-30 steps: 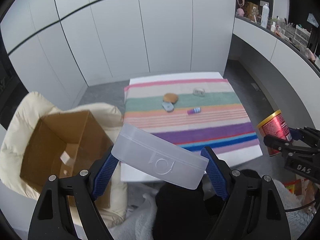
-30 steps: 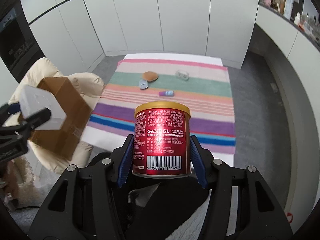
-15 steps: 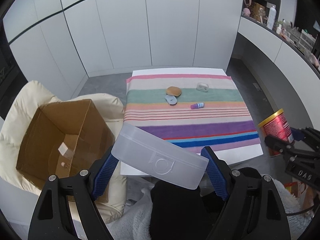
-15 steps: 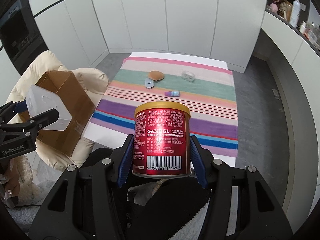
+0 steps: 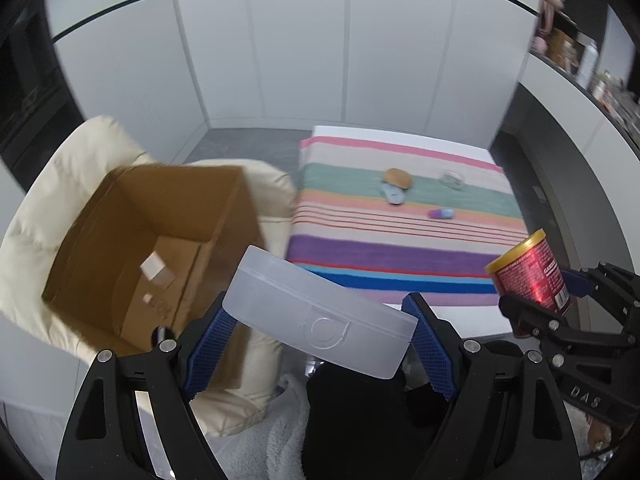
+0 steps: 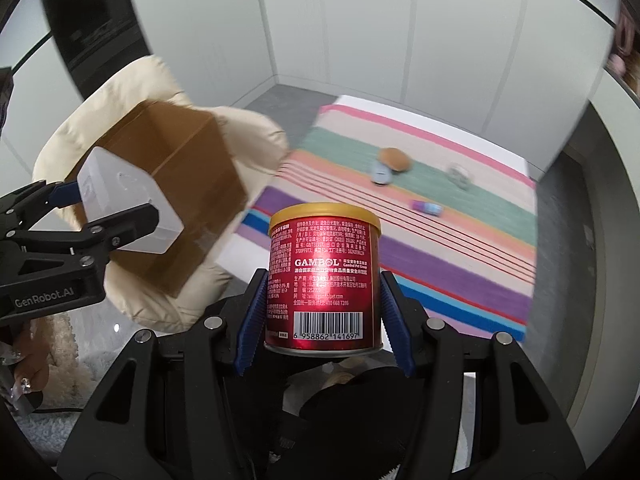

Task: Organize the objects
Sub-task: 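Lift the plastic case and red can and carry them over the cardboard box, then open both tools to drop the case and can into the box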

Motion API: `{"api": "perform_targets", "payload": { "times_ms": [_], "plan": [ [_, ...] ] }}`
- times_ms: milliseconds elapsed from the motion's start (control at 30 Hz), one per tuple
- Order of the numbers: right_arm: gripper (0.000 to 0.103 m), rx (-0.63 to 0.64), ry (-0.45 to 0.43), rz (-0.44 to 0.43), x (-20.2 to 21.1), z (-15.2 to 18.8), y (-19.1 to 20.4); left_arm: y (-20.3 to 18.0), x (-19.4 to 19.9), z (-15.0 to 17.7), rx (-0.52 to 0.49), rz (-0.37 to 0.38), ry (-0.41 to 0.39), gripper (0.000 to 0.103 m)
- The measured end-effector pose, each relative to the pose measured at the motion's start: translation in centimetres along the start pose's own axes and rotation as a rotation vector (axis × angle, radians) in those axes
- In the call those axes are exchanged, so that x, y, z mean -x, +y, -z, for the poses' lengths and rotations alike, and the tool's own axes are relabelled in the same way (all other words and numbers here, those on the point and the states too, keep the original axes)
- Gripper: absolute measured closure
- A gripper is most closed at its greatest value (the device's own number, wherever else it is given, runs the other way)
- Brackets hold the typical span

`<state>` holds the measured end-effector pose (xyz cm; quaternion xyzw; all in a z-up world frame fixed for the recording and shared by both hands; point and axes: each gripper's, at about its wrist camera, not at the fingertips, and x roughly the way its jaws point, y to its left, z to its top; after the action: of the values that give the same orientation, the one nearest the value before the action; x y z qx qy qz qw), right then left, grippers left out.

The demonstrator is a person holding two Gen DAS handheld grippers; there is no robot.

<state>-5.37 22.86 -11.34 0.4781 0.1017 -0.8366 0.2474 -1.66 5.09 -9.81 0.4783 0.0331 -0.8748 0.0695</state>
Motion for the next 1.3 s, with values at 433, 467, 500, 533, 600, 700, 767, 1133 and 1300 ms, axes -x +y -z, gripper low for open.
{"api": "perform_targets", "payload": {
  "times_ms": [433,467,500,533,600,700,767,1133,1300],
  "plan": [
    [0.047,0.253,0.031,-0.164,-4.3,-4.3,11.6,10.0,0.0,2.3,0.221,-0.125,0.020,0.018],
    [0.047,0.261,0.031,-0.176,-4.5,-4.5,12.1,10.6,0.0,2.3,0.239,-0.132,0.020,0.018],
    [0.047,0.268,0.031,-0.187,-4.7,-4.9,12.6,11.5,0.0,2.4,0.256,-0.144,0.017,0.018],
    [0.047,0.272,0.031,-0.193,-4.8,-5.1,13.1,11.9,0.0,2.3,0.263,-0.153,0.014,0.018],
    [0.047,0.284,0.032,-0.203,-5.3,-5.5,13.9,13.1,-0.1,2.1,0.288,-0.174,0.007,0.018],
    [0.047,0.313,0.024,-0.209,-6.0,-6.2,14.9,14.5,-0.1,1.4,0.307,-0.196,-0.014,0.018],
    [0.047,0.323,0.027,-0.207,-6.8,-6.9,15.5,15.6,-0.4,0.8,0.313,-0.233,-0.030,0.018],
    [0.047,0.410,0.024,-0.241,-12.3,-12.2,21.7,23.9,-4.0,-0.8,0.403,-0.416,-0.004,0.018],
    [0.047,0.403,0.053,-0.266,-15.0,-13.0,23.7,26.2,-5.7,-0.3,0.449,-0.403,0.055,0.018]
  ]
}}
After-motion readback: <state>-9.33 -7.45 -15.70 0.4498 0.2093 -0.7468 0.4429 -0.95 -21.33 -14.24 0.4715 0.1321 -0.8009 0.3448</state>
